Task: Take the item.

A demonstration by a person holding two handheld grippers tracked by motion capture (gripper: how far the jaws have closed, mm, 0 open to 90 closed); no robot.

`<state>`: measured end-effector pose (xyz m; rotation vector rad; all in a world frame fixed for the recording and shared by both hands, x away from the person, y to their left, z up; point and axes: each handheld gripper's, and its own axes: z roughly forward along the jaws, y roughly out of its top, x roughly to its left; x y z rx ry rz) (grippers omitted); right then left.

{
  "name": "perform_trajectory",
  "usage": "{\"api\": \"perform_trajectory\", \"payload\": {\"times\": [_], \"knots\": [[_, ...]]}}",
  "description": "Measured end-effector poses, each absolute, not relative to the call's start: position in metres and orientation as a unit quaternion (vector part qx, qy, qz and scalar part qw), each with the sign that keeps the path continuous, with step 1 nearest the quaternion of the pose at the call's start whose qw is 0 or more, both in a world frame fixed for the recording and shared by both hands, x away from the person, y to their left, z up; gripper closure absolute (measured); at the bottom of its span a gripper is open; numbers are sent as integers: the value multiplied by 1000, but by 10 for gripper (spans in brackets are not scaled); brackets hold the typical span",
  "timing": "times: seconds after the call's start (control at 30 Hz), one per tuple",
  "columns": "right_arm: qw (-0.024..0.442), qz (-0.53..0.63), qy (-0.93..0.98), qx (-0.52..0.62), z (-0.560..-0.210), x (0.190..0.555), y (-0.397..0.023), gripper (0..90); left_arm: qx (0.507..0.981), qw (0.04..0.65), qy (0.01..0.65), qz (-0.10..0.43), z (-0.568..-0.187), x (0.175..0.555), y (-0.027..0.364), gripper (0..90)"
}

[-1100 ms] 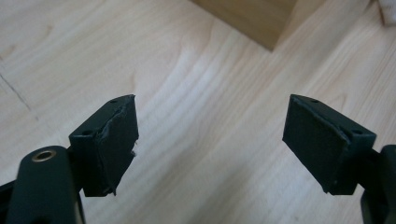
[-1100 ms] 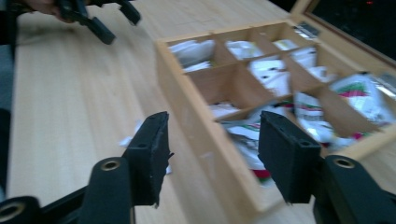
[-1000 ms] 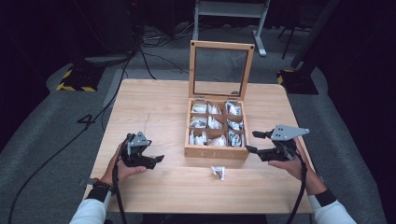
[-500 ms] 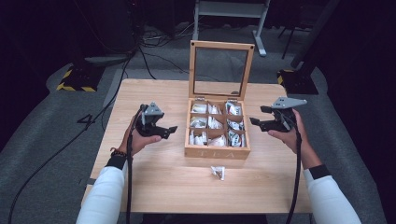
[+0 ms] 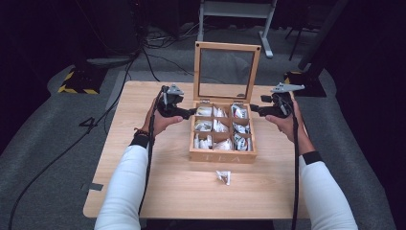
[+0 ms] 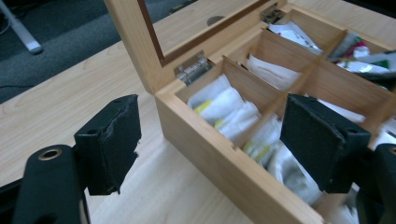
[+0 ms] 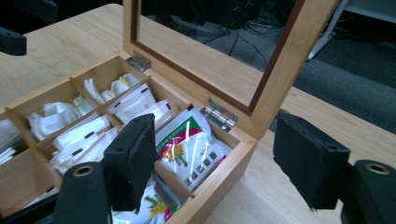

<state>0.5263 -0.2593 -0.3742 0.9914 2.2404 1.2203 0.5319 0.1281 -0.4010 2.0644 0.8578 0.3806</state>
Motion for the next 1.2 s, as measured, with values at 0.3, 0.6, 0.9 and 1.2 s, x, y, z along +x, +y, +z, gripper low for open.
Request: {"api": "perform_trajectory", "payload": {"times": [0.3,0.6,0.9,1.2], "knots": [[212,428,792,380,-372,552,-256,318,811,411,383,165,-393,569,108,225],[207,427,782,404,-379,576,-255,322,802,393,416,171,-396,590,107,238],[192,423,785,411,-388,593,-244,329,807,383,419,164,-405,603,100,251],[181,424,783,417,-394,603,-239,335,810,391,412,148,-407,612,88,276]]}}
